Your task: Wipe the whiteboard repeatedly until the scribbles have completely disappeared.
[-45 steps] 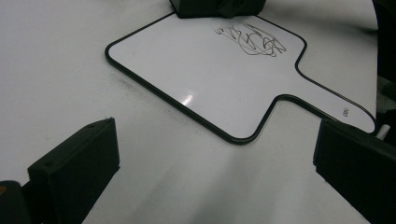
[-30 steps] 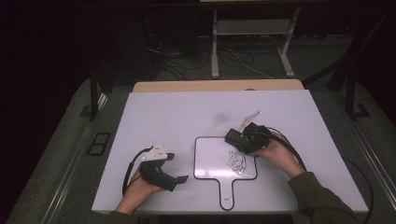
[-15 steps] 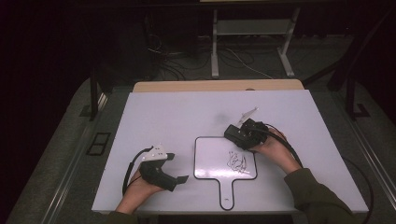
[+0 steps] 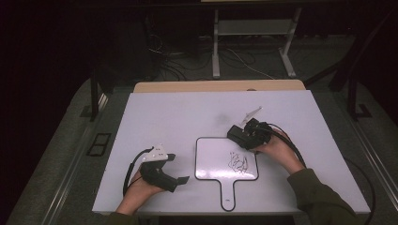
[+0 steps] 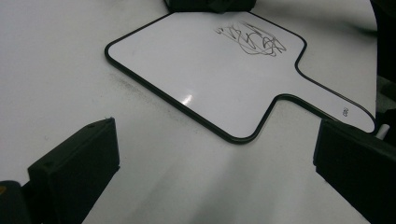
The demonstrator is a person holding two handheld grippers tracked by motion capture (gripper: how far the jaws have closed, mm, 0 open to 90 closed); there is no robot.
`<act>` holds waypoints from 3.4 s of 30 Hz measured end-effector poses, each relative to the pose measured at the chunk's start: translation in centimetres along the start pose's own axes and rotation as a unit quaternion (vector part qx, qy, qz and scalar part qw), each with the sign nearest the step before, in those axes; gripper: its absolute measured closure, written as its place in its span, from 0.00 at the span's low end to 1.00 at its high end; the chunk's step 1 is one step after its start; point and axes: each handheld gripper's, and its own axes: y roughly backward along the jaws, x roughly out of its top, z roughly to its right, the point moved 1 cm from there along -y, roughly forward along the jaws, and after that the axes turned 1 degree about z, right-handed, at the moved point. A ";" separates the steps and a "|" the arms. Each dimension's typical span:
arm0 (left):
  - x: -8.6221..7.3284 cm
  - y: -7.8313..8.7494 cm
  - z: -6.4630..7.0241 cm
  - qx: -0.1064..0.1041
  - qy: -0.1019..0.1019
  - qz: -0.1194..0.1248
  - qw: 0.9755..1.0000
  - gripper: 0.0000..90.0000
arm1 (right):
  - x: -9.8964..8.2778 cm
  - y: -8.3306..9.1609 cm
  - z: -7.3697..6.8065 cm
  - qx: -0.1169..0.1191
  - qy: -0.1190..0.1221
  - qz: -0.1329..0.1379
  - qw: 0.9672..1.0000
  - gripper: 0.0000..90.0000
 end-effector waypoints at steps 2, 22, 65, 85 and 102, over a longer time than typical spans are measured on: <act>0.0 0.0 0.0 0.000 0.002 0.001 1.000 0.00 | 0.0 0.0 0.0 0.002 0.000 0.000 1.000 0.43; 0.0 0.1 0.0 0.000 0.002 0.002 1.000 0.00 | -0.4 0.9 -1.0 0.013 0.033 -0.005 0.999 0.43; 0.0 -0.1 0.2 -0.003 0.000 -0.002 1.000 0.00 | -1.0 1.4 -2.8 0.025 0.045 -0.009 0.999 0.43; 0.0 -0.1 0.2 -0.004 -0.001 -0.003 1.000 0.00 | -2.3 2.5 -5.5 0.036 0.071 -0.016 0.997 0.43; 0.0 -0.2 0.2 -0.005 -0.001 -0.004 1.000 0.00 | -3.9 3.7 -8.0 0.048 0.094 -0.022 0.994 0.43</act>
